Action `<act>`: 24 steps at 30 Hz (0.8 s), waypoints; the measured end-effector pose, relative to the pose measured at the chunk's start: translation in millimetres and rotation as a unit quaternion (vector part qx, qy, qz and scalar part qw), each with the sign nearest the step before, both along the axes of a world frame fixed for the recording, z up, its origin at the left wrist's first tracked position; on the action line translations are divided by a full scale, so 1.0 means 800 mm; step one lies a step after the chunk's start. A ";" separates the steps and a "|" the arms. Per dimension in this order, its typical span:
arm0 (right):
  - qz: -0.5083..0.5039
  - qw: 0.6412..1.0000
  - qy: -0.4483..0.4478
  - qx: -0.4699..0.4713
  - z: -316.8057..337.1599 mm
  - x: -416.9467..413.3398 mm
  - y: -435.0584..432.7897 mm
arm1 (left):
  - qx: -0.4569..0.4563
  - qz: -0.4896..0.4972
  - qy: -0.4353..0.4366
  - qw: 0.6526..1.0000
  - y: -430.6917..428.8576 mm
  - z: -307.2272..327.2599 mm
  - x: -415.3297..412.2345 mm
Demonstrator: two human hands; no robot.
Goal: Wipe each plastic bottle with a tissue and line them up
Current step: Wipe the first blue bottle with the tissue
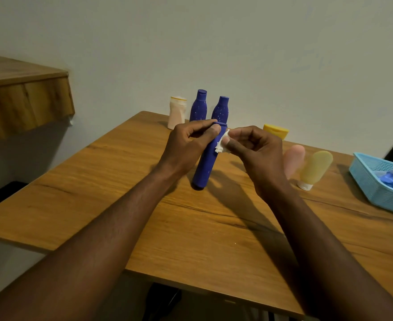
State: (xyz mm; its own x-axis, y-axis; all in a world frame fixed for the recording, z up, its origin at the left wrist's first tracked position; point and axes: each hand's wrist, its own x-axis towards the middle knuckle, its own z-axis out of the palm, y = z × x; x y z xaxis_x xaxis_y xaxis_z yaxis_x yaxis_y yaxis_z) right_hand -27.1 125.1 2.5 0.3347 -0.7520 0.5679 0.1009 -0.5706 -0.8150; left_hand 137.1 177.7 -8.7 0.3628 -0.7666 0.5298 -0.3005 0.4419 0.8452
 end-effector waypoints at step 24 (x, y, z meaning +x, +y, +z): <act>0.032 0.958 0.263 -0.110 -0.026 0.030 0.013 | 0.068 0.001 0.179 0.982 0.002 0.003 0.017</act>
State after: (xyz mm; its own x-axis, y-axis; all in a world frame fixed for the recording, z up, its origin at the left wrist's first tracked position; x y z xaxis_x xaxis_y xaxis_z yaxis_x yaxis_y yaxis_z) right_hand -3.3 135.4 -18.3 0.6586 -0.6027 0.4506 -0.2502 -0.7401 -0.6242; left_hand 151.0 179.0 -6.5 0.5081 -0.8205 0.2620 0.0251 0.3181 0.9477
